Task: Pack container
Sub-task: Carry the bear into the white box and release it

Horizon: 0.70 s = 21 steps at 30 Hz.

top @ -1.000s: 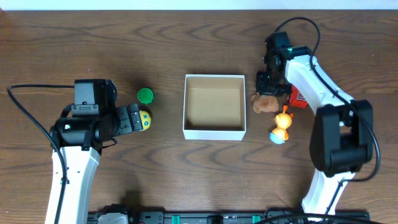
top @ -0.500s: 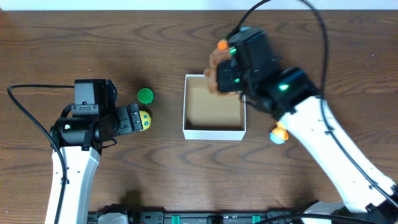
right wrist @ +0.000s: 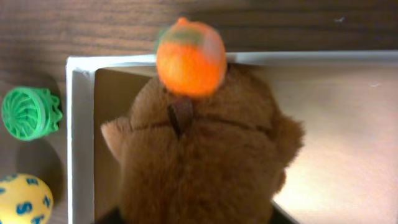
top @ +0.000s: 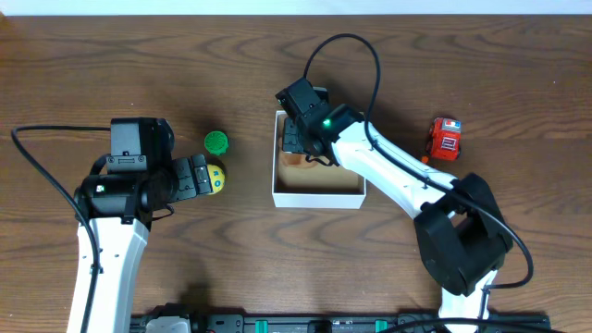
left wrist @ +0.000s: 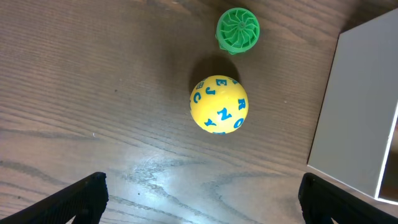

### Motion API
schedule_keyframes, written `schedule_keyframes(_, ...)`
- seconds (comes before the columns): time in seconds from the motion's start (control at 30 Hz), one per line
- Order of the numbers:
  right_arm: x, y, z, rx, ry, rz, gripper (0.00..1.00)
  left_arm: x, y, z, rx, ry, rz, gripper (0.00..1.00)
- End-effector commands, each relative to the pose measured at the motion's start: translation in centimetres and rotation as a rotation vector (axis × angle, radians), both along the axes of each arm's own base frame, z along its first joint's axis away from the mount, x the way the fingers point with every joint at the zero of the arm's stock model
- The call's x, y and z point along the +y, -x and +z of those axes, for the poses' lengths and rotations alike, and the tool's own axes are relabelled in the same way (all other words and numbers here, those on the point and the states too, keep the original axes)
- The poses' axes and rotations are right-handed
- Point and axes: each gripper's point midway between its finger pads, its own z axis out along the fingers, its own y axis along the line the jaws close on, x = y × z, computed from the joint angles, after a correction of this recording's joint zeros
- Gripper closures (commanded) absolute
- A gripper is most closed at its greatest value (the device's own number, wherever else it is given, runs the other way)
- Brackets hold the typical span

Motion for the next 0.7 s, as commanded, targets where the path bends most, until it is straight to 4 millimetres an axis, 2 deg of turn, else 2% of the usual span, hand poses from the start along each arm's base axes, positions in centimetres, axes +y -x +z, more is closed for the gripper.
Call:
schedule_keyframes(0.0,1.2,-0.1,0.8,-0.033,-0.023,0.074,0.41,0.3,-0.2,0.6,-0.014,-0.015,0.001,0.02)
schedule_keyframes(0.1,1.0,-0.6,1.6,-0.061,-0.014,0.103,0.3,0.3,-0.2,0.6,-0.014,-0.015,0.001,0.02)
schedule_keyframes(0.23,0.0,-1.1,3.7,-0.102,-0.015,0.113,0.25,0.3,-0.2,0.6,-0.014,-0.015,0.001,0.02)
schedule_keyframes(0.33,-1.6,-1.3,6.9,-0.145,-0.034,0.093,0.25,0.3,-0.2,0.6,-0.014,-0.015,0.001,0.02)
schedule_keyframes(0.43,-3.9,-1.4,11.3,-0.218,-0.054,0.063,0.23,0.3,-0.2,0.6,-0.014,-0.015,0.001,0.02)
schedule_keyframes(0.53,-8.5,-1.6,15.9,-0.303,-0.03,-0.041,0.17,0.3,-0.2,0.6,-0.014,-0.015,0.001,0.02)
schedule_keyframes(0.6,-12.5,-1.4,17.9,-0.334,0.007,-0.128,0.17,0.3,-0.2,0.6,-0.014,-0.015,0.001,0.02)
schedule_keyframes(0.67,-16.6,-1.1,19.0,-0.336,0.04,-0.216,0.17,0.3,-0.2,0.6,-0.014,-0.015,0.001,0.02)
